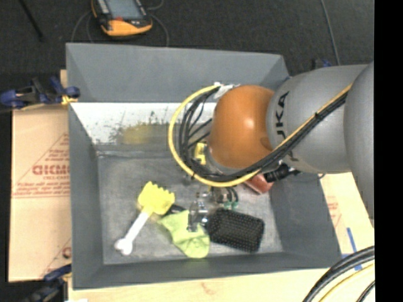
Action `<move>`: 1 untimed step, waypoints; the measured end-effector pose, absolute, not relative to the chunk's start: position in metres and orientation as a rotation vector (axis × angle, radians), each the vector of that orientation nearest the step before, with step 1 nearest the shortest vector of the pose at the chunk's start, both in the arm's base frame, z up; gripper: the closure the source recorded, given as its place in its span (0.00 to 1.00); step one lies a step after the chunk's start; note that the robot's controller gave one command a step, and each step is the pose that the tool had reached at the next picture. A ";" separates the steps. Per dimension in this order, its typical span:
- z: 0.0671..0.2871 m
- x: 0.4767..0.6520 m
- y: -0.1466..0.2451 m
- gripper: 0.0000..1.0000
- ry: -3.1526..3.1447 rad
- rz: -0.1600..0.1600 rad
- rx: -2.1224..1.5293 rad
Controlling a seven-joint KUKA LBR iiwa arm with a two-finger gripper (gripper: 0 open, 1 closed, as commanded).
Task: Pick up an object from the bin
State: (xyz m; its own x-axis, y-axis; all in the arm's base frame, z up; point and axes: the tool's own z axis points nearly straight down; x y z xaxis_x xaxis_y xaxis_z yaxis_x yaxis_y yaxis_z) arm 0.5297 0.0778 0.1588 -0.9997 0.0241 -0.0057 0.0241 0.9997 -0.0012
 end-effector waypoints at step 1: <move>0.095 0.523 0.130 1.00 3.117 0.003 -0.293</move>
Offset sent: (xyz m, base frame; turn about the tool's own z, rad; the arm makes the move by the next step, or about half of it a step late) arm 0.0000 0.0000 0.0000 0.0000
